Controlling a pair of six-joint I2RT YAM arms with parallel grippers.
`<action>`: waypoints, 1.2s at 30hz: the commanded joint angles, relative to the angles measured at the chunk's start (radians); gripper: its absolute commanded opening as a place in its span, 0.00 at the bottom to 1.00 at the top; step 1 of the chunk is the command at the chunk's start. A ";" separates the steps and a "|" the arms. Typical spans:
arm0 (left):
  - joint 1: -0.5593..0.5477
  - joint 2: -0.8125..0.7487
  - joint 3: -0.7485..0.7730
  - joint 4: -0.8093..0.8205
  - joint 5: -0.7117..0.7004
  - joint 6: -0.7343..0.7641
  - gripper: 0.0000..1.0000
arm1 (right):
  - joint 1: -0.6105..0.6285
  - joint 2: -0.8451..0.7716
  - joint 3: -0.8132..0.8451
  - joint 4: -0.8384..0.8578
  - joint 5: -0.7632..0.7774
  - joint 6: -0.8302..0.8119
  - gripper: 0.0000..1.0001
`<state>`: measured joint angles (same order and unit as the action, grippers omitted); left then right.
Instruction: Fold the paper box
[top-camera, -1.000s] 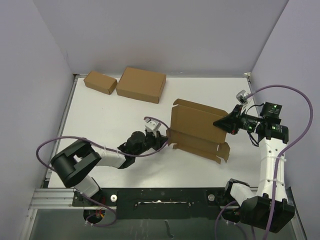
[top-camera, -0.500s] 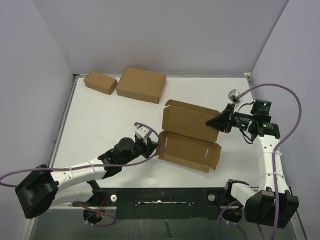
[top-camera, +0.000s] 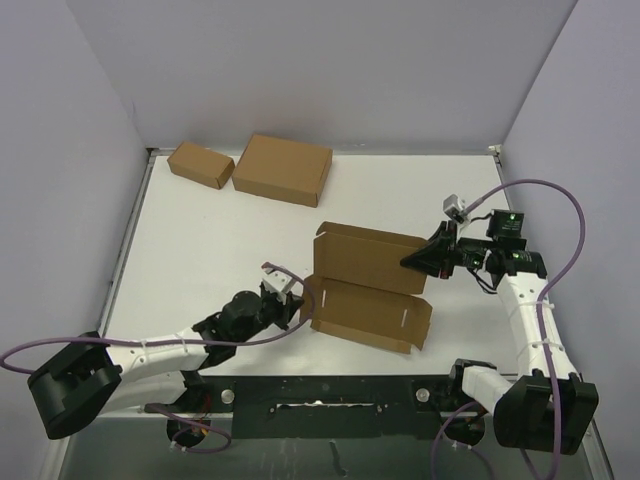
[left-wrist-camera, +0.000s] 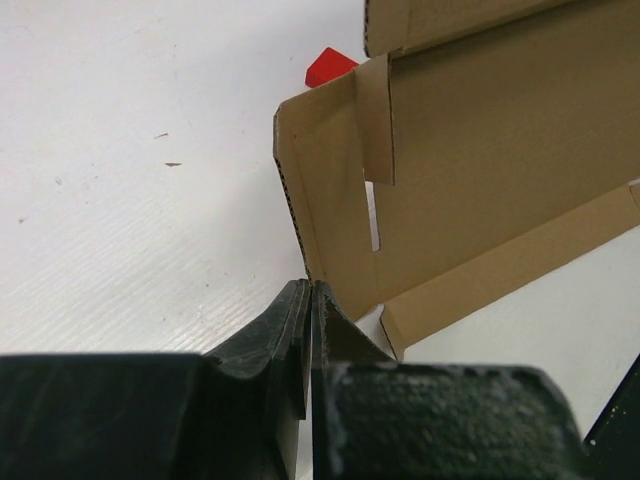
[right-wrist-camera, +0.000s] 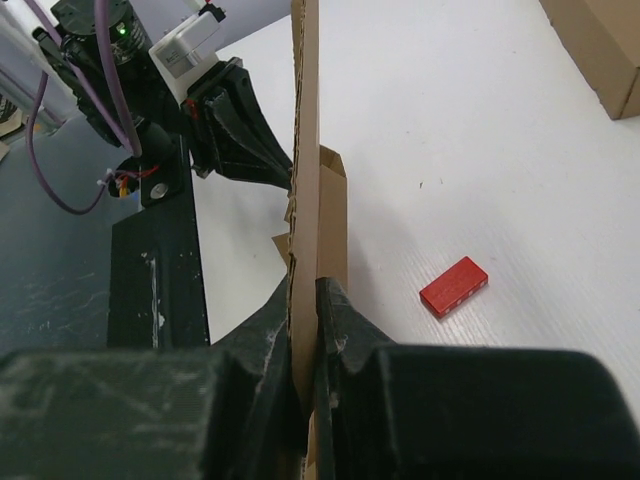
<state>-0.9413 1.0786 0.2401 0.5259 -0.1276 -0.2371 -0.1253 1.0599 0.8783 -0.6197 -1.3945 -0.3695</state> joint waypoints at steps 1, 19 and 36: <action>-0.009 -0.043 -0.049 0.146 0.002 0.044 0.00 | 0.028 -0.029 0.004 -0.106 -0.052 -0.159 0.00; -0.117 -0.052 -0.139 0.266 -0.035 0.160 0.00 | 0.071 -0.044 -0.027 -0.219 0.033 -0.364 0.00; -0.034 0.086 -0.051 0.458 -0.084 0.406 0.00 | 0.090 0.070 0.173 -0.253 0.046 -0.506 0.00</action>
<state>-0.9989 1.1259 0.1524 0.8303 -0.2188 0.1043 -0.0441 1.1378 1.0630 -0.9039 -1.3537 -0.8383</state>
